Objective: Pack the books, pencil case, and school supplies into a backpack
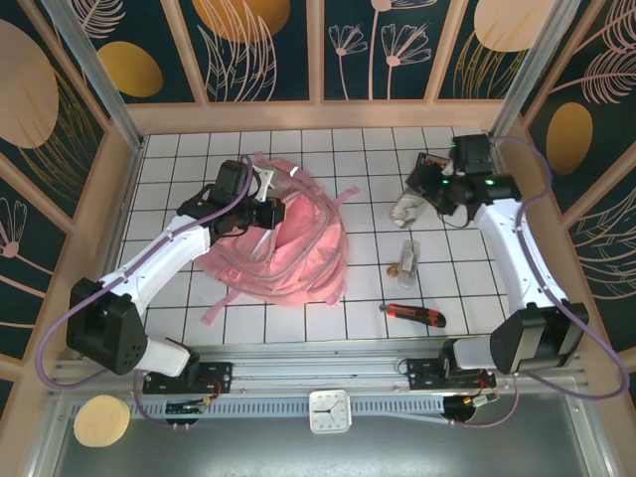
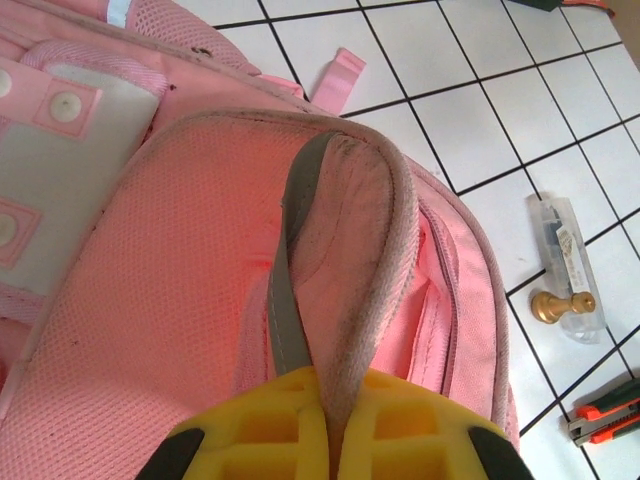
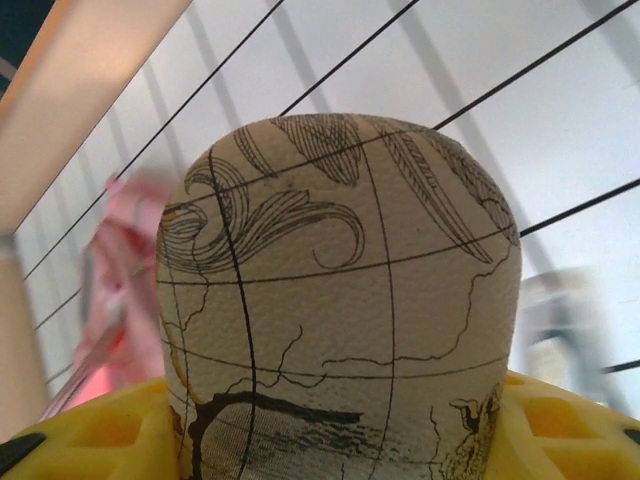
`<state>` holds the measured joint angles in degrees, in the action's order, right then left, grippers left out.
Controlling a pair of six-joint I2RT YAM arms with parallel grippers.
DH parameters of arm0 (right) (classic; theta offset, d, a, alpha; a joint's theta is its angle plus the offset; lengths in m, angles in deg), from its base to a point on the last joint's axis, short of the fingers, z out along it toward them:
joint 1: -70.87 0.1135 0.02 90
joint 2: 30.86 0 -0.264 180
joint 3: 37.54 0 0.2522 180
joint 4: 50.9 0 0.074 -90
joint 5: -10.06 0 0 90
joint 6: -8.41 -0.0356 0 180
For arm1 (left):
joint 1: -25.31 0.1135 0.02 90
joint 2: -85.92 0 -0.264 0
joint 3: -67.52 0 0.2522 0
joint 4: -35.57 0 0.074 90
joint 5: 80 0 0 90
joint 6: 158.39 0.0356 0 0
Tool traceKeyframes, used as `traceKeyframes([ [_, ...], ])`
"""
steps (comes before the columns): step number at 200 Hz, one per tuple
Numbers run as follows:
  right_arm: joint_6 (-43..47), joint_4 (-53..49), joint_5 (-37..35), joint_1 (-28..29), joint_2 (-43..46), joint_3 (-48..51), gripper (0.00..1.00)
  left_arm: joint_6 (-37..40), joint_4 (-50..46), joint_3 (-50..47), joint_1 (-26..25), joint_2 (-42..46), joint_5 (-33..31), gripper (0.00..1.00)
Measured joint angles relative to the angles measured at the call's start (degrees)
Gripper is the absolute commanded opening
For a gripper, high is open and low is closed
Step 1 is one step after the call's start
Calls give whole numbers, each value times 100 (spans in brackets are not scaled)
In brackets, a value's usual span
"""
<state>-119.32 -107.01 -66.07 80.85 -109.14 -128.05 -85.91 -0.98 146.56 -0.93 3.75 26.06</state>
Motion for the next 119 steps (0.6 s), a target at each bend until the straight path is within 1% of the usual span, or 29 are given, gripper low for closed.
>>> traceKeyframes([
  [33,-726,540,105,901,-656,-85,34,-153,31,-15,0,0,46,0],
  [65,-1097,918,107,1569,-1504,-662,34,-319,79,-48,4,35,48,0],
  [92,-1272,1237,105,1902,-1965,-1008,34,-428,160,-131,11,114,46,0],
  [119,-1405,1427,103,2031,-2267,-1167,34,-527,201,-205,11,221,35,0],
])
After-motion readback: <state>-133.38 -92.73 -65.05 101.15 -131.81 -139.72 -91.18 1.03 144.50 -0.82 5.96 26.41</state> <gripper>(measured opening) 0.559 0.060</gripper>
